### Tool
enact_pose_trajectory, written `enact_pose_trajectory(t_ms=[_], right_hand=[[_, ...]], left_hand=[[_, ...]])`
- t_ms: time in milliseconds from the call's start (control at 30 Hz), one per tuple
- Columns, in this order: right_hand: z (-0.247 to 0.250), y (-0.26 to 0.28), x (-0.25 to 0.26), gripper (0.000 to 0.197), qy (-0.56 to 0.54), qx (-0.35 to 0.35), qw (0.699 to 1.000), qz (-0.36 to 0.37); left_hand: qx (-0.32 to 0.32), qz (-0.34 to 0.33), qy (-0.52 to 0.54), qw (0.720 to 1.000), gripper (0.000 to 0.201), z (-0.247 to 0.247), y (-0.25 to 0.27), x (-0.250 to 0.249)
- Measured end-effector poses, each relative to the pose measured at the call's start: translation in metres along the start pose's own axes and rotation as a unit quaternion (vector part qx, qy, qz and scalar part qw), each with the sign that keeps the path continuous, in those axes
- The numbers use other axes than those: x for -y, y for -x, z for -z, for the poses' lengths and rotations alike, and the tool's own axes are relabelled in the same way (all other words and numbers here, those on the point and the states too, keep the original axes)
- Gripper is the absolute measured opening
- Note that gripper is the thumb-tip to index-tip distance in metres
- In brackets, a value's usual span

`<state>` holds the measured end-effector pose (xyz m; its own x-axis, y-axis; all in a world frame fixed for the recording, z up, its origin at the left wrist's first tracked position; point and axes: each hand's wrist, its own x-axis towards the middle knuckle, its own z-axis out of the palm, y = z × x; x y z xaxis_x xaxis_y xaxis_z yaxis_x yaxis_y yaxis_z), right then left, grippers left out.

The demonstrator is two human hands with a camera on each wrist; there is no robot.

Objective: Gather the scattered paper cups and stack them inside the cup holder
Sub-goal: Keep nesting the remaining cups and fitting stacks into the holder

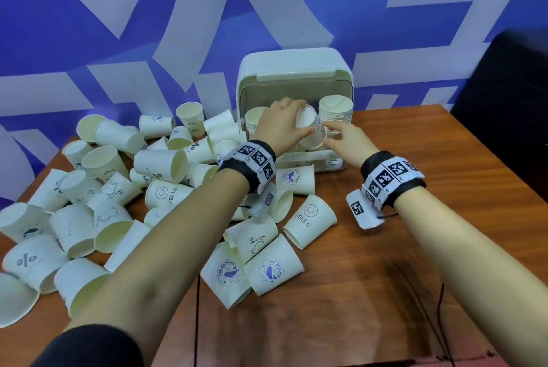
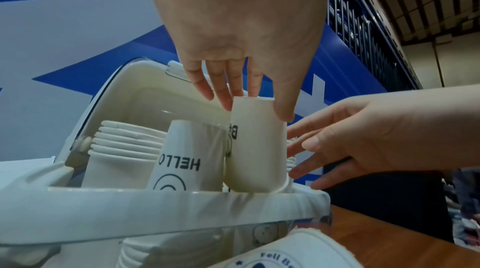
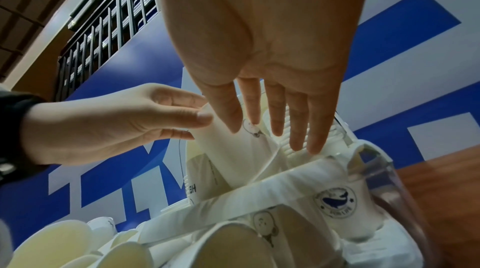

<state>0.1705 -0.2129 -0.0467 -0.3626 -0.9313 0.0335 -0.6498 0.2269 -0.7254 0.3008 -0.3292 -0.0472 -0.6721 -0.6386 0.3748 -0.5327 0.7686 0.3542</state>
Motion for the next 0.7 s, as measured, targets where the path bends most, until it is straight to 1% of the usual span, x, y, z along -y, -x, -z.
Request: enact_pose_trajectory(t_ms=[133, 267, 400, 467, 567, 700], right_hand=[[-0.003, -0.007, -0.008, 0.049, -0.002, 0.011, 1.0, 0.001], [-0.006, -0.012, -0.013, 0.057, -0.007, 0.005, 1.0, 0.006], [-0.012, -0.013, -0.017, 0.067, -0.048, 0.022, 0.999, 0.011], [-0.014, -0.012, -0.018, 0.068, -0.056, 0.024, 0.998, 0.024], [-0.016, -0.013, -0.023, 0.065, -0.042, 0.029, 0.998, 0.031], [-0.014, -0.016, -0.029, 0.062, 0.007, 0.032, 0.999, 0.023]], left_hand=[[0.028, -0.026, -0.035, 0.999, 0.06, -0.008, -0.008, 0.002], [0.036, -0.038, -0.048, 0.997, 0.06, -0.011, -0.016, 0.001], [0.074, -0.036, -0.098, 0.992, 0.059, -0.016, -0.019, 0.002], [0.09, -0.031, -0.104, 0.99, 0.058, -0.019, -0.019, 0.003], [0.09, -0.043, -0.098, 0.99, 0.051, -0.022, -0.017, 0.004], [0.077, -0.049, -0.091, 0.992, 0.041, -0.027, -0.012, 0.008]])
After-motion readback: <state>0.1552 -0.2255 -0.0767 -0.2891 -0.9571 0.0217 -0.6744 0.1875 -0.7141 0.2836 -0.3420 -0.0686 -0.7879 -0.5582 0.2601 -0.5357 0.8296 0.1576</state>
